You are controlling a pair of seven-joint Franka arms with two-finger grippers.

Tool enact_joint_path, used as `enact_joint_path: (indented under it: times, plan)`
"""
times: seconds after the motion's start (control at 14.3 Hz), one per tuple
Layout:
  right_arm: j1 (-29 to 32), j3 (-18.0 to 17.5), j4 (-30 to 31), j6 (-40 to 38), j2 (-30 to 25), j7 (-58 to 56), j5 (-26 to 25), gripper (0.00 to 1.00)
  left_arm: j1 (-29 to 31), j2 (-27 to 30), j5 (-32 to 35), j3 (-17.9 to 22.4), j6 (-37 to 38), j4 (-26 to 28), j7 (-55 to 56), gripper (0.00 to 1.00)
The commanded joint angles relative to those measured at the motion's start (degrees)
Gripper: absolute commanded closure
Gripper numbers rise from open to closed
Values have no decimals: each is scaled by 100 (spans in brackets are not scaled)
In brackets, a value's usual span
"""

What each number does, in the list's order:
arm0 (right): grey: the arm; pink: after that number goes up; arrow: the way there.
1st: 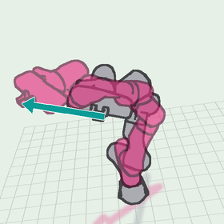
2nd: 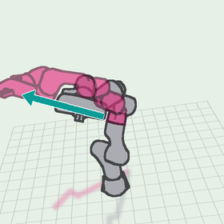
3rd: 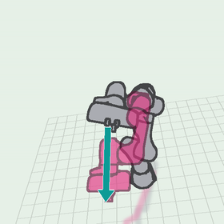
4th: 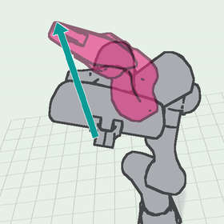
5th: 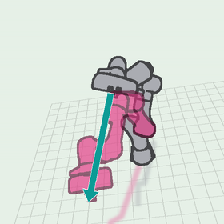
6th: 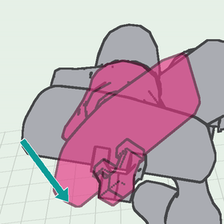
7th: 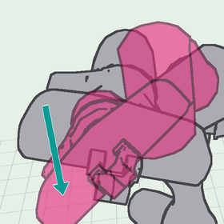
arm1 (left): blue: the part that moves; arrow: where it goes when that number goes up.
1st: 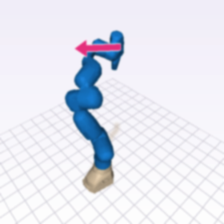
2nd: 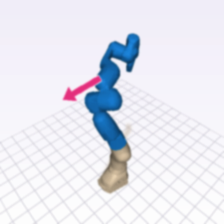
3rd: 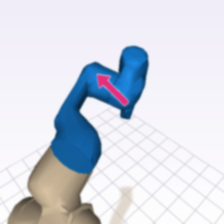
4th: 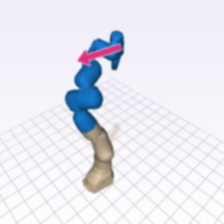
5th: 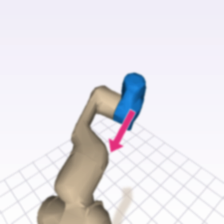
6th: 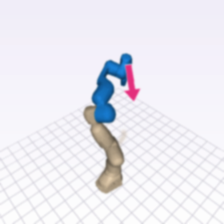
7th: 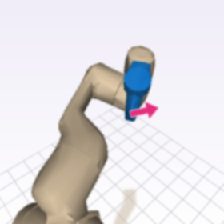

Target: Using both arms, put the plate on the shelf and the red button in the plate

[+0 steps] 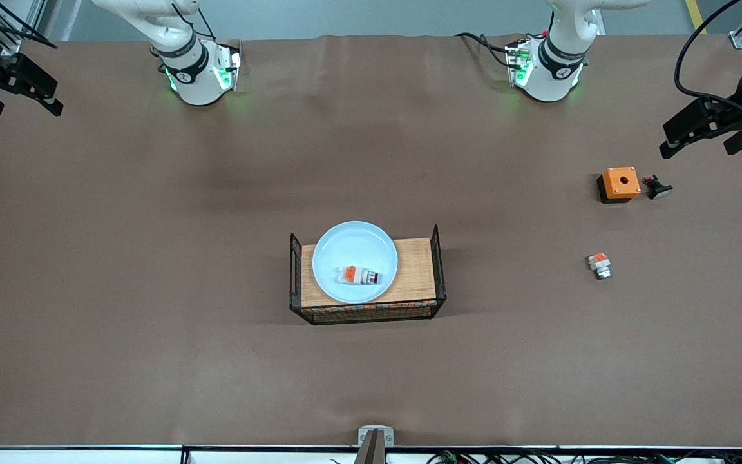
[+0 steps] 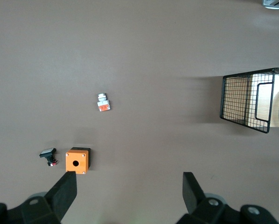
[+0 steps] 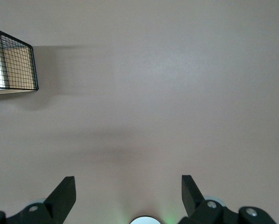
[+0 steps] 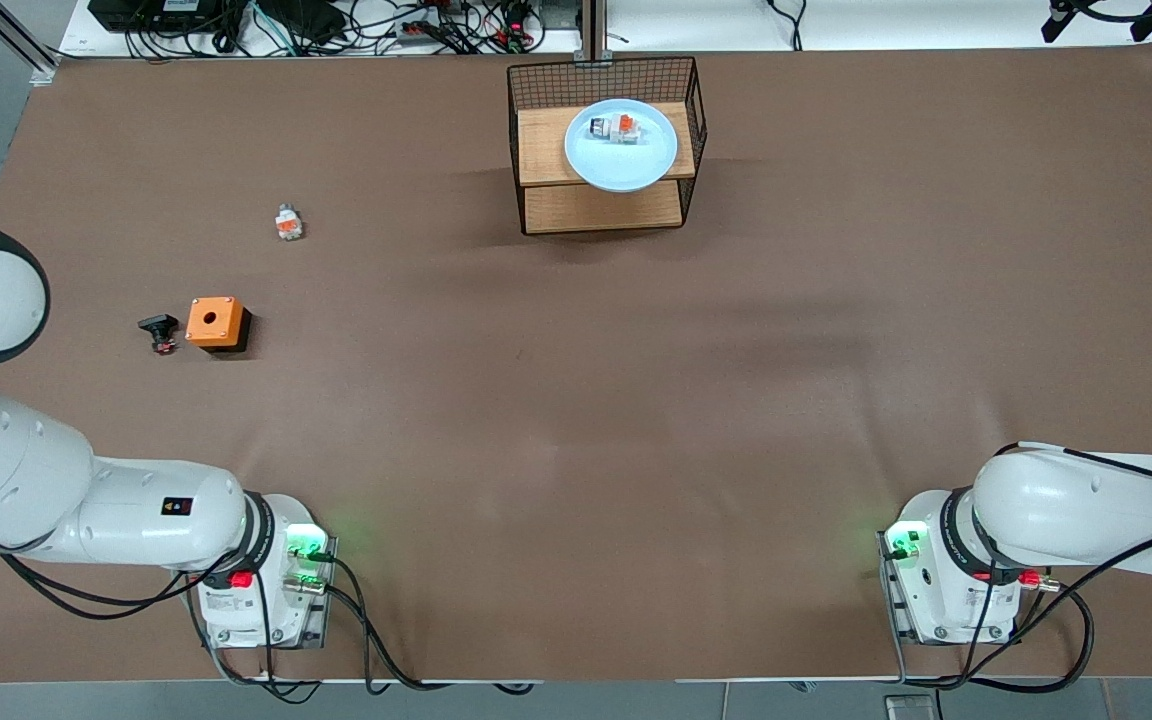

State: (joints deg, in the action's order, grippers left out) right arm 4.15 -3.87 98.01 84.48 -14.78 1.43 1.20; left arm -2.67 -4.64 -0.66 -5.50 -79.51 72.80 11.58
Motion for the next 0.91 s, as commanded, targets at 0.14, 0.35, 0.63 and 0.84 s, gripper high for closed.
enact_joint_path:
  times: [0.14,0.35,0.63,0.84]
  plan:
    - [-19,1,-151,-54,63,-38,21,0,56,59,-4,-65,-29,51,-42,0]
    - [-19,1,-151,-45,63,-38,21,0,65,42,-4,-65,-38,59,-42,0]
    - [-19,1,-151,-37,72,-38,21,0,39,-11,13,-56,-239,59,-51,0]
    - [-19,9,-151,-28,72,-38,21,0,47,-2,4,-65,-267,59,-51,0]
